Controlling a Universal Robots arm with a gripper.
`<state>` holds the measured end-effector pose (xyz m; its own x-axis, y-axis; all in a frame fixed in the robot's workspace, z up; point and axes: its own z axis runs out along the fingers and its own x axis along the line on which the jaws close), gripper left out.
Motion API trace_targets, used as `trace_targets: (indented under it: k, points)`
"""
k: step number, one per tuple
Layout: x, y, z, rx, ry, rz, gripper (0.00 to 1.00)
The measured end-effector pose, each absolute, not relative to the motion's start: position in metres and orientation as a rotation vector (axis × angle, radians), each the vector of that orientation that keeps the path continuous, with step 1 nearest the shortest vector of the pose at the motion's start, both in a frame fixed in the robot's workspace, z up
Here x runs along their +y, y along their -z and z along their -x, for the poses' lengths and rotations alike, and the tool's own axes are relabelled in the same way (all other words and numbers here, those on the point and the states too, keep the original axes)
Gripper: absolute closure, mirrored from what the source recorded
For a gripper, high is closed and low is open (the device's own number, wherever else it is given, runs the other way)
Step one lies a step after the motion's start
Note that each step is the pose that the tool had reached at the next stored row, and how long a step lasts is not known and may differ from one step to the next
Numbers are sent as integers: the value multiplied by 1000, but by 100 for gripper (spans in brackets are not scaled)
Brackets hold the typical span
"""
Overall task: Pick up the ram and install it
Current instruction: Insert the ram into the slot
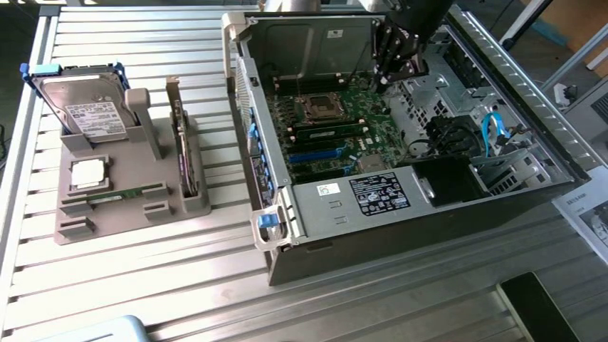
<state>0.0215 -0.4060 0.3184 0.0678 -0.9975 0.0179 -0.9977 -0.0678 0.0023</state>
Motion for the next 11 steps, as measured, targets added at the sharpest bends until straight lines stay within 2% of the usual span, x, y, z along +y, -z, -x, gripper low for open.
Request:
trace_targets:
  k: [11]
  points:
    - [-406, -309, -22, -2170, -18, -2252, 89]
